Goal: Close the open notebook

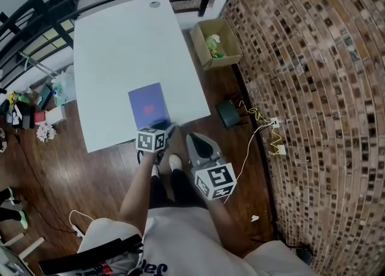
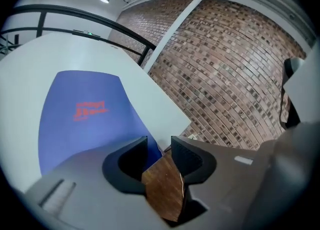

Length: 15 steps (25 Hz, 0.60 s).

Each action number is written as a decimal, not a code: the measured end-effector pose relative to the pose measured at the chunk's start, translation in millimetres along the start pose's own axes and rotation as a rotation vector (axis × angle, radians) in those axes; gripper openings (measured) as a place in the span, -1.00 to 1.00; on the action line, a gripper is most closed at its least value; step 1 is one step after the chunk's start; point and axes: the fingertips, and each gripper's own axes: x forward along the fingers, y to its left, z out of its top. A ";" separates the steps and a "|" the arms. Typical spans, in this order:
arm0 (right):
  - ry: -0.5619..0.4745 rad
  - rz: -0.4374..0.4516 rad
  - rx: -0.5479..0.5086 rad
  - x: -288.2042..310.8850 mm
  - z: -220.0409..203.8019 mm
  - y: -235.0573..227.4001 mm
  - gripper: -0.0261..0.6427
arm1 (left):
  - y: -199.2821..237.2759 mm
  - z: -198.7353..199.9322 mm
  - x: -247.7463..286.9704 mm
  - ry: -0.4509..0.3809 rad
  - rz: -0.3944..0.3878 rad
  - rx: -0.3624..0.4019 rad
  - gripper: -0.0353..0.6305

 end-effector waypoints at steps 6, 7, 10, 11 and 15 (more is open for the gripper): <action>-0.042 0.086 0.000 0.2 8.6 -11.5 -0.96 | -29.9 43.2 -32.5 -0.171 0.024 -0.019 -0.38; -0.054 0.103 -0.003 2.2 13.5 -8.6 -0.96 | -36.8 57.4 -54.0 -0.227 0.048 0.004 -0.40; -0.094 0.127 -0.016 -4.6 33.8 12.5 -0.96 | -61.8 80.0 -134.0 -0.344 0.121 0.118 -0.54; -0.113 0.133 -0.028 -9.7 42.1 22.8 -0.96 | -70.7 84.0 -163.4 -0.385 0.142 0.160 -0.57; -0.218 0.170 -0.121 -32.2 74.2 70.7 -0.96 | -103.2 97.9 -276.1 -0.607 0.230 0.307 -0.70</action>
